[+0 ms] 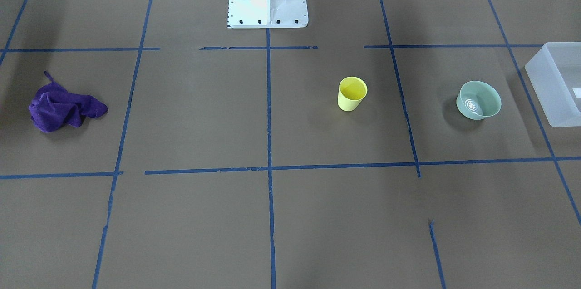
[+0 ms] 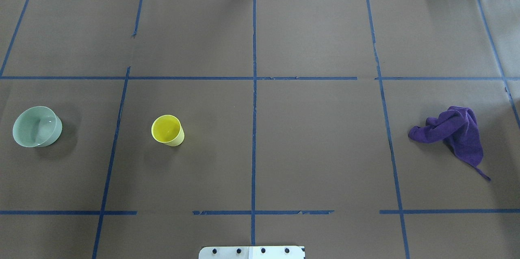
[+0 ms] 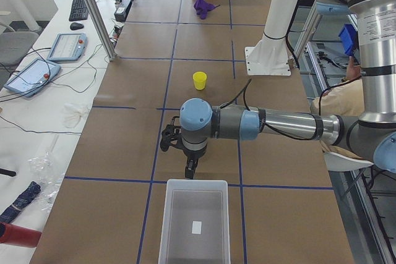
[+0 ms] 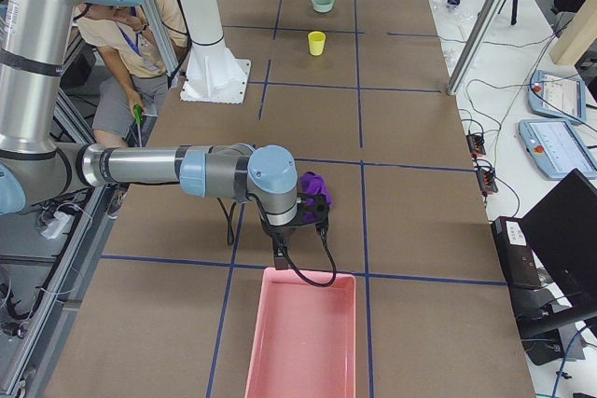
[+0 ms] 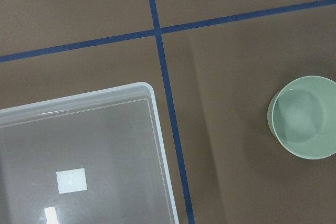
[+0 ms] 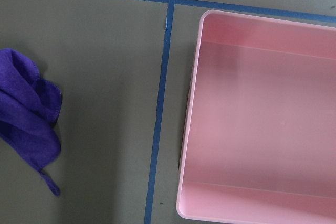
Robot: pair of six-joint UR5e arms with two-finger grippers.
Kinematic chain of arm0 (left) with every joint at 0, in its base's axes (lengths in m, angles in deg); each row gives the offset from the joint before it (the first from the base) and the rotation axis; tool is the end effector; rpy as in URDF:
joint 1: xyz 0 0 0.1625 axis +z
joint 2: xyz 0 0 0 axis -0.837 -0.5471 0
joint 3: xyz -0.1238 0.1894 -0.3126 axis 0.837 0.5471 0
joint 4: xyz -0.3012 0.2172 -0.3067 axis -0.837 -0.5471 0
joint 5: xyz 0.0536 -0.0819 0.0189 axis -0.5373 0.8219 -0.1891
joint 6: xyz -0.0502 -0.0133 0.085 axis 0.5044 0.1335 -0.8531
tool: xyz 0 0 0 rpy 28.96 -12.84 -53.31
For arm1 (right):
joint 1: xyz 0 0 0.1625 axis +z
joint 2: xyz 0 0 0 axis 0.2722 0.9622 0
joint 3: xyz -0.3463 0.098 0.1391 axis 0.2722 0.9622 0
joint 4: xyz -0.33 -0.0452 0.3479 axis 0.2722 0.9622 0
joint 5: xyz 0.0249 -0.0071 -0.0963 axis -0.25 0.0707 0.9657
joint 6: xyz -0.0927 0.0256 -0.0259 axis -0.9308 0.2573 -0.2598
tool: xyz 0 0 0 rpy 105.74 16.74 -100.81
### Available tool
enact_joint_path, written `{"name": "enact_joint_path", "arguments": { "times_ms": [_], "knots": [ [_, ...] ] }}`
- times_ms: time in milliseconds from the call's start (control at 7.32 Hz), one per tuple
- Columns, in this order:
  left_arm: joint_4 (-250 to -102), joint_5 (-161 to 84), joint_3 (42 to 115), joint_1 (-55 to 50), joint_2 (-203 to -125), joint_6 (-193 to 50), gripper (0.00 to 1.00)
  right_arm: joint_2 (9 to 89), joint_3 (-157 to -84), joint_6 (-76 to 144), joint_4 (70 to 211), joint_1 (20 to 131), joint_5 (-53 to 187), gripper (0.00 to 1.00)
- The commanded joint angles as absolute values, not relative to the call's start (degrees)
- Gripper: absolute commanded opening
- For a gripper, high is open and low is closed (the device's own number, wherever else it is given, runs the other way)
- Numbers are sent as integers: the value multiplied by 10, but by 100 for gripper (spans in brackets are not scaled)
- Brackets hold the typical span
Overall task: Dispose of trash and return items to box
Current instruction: 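Raise the left gripper and move it toward the yellow cup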
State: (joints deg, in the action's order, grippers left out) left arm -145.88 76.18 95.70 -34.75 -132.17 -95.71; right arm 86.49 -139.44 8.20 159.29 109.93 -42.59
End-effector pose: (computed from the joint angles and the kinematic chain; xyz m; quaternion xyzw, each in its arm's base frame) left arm -0.0742 -0.4813 0.5523 0.0614 0.3904 0.0745 0.9156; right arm 0.0981 -0.4369 0.5722 0.0316 -0.3592 -0.0375 0.9320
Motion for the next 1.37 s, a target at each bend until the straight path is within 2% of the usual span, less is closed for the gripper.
{"name": "enact_joint_path", "arguments": {
  "times_ms": [0, 547, 820, 957, 1230],
  "knots": [
    [-1460, 761, 959, -347, -1326, -960, 100, 866, -1394, 82, 1593, 1099, -427, 100],
    [-1502, 764, 966, -337, -1340, -963, 100, 860, -1398, 84, 1591, 1097, -427, 100],
    [-1612, 765, 960, -320, -1343, -963, 100, 861, -1408, 92, 1486, 1097, -449, 100],
    [-1698, 766, 938, -317, -1369, -957, 100, 861, -1405, 94, 1439, 1097, -447, 100],
    [-1810, 765, 929, -311, -1380, -955, 100, 860, -1402, 100, 1422, 1097, -476, 100]
  ]
}}
